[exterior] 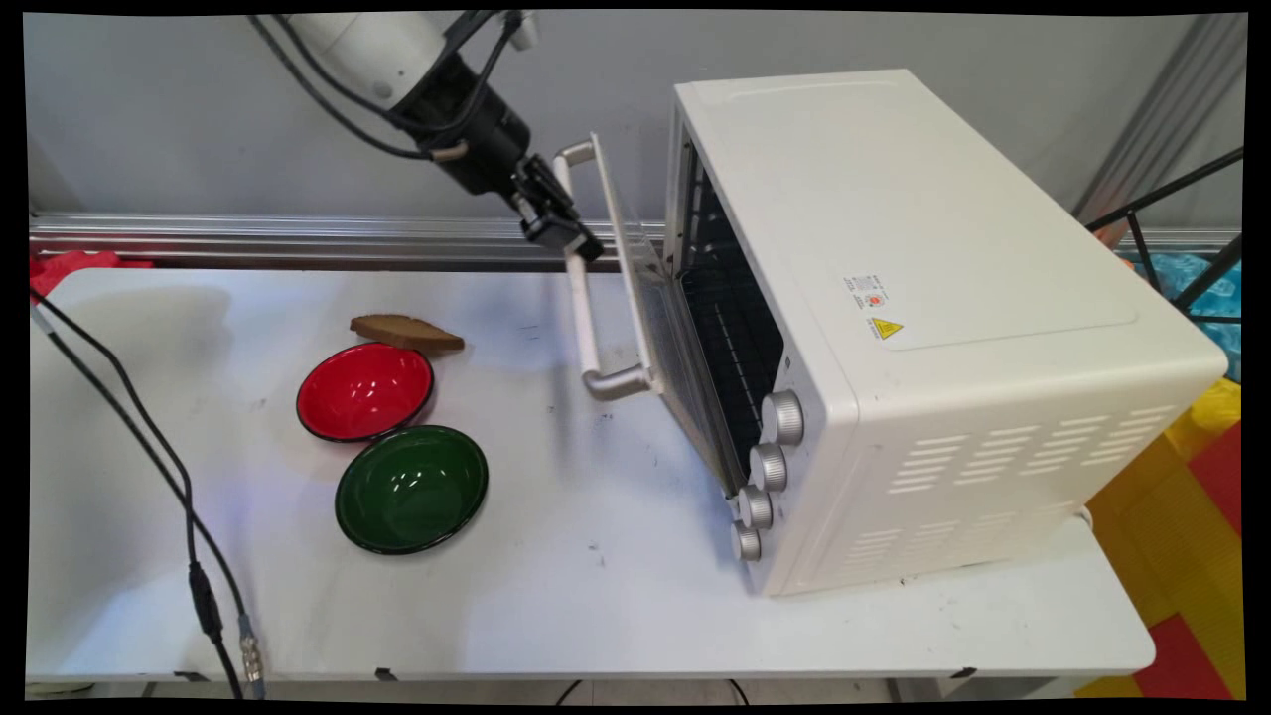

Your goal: Open the oven

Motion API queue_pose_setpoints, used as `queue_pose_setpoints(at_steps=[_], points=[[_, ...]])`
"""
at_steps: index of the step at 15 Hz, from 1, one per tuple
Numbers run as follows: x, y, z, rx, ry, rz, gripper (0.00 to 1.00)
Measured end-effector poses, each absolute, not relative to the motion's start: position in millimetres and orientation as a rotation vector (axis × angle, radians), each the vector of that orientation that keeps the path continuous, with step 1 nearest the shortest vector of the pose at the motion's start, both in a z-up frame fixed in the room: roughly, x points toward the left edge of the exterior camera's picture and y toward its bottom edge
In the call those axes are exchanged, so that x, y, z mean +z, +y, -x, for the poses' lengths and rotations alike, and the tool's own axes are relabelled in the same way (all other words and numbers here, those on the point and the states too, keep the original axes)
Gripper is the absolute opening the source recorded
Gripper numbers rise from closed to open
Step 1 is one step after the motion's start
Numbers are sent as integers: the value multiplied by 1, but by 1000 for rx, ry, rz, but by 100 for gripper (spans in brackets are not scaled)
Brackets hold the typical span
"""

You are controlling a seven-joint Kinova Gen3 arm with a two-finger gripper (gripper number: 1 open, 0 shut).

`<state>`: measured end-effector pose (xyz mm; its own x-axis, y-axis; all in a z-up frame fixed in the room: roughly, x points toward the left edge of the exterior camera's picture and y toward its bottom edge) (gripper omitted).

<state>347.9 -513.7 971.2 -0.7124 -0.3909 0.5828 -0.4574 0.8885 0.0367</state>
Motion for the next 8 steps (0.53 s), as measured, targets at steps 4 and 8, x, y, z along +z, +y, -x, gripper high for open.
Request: queue_pose_setpoints(at_steps=[4, 8], points=[[955, -508, -366, 148, -2457, -603, 0], [938, -506, -373, 156, -2454, -591, 0]])
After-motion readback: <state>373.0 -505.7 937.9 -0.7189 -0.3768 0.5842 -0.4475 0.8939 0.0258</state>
